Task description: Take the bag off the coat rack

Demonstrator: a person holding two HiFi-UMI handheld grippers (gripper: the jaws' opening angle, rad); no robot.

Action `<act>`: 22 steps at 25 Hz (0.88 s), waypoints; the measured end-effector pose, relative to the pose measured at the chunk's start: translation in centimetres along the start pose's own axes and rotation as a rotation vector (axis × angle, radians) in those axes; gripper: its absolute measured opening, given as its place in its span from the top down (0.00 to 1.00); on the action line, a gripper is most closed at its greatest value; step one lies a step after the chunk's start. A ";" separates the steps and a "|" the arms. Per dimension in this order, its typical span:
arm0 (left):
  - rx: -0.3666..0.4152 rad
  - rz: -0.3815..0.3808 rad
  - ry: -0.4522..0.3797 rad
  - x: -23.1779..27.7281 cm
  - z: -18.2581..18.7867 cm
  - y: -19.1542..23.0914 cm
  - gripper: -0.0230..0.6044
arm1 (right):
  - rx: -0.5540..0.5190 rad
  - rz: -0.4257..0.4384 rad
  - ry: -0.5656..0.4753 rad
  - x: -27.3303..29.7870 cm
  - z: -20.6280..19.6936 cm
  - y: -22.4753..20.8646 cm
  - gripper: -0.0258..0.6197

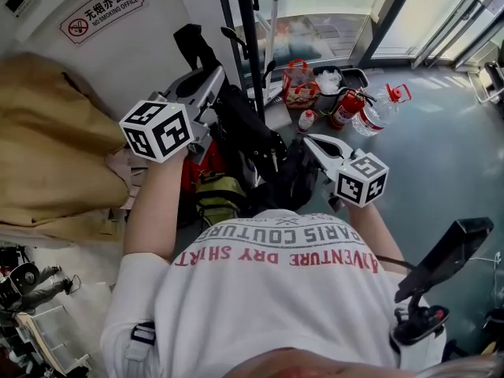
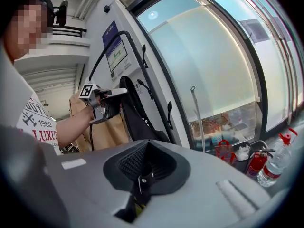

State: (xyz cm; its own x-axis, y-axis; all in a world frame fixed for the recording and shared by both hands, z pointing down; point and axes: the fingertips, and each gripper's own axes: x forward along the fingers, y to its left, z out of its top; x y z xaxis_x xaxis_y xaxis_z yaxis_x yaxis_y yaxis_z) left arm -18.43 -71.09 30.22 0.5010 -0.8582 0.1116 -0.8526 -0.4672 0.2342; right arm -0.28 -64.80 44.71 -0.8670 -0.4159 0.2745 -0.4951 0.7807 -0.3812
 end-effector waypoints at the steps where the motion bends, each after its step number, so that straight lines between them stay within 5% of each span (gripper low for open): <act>1: -0.005 -0.006 0.002 -0.5 -0.6 -0.4 0.95 | -0.001 0.002 0.001 0.0 0.0 0.1 0.96; 14: -0.072 -0.036 0.124 -6.7 -10.8 -5.0 0.95 | -0.018 0.036 0.030 0.3 -2.0 3.8 0.96; 22: -0.067 -0.060 0.148 -12.7 -13.3 -9.1 0.95 | -0.024 0.033 0.018 -1.7 -4.4 9.1 0.96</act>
State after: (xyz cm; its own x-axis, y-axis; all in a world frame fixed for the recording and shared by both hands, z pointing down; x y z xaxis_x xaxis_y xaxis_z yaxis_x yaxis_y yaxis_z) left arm -15.06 -53.12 39.55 0.5715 -0.7860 0.2358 -0.8111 -0.4973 0.3079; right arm -3.06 -54.95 44.71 -0.8817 -0.3815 0.2778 -0.4645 0.8052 -0.3687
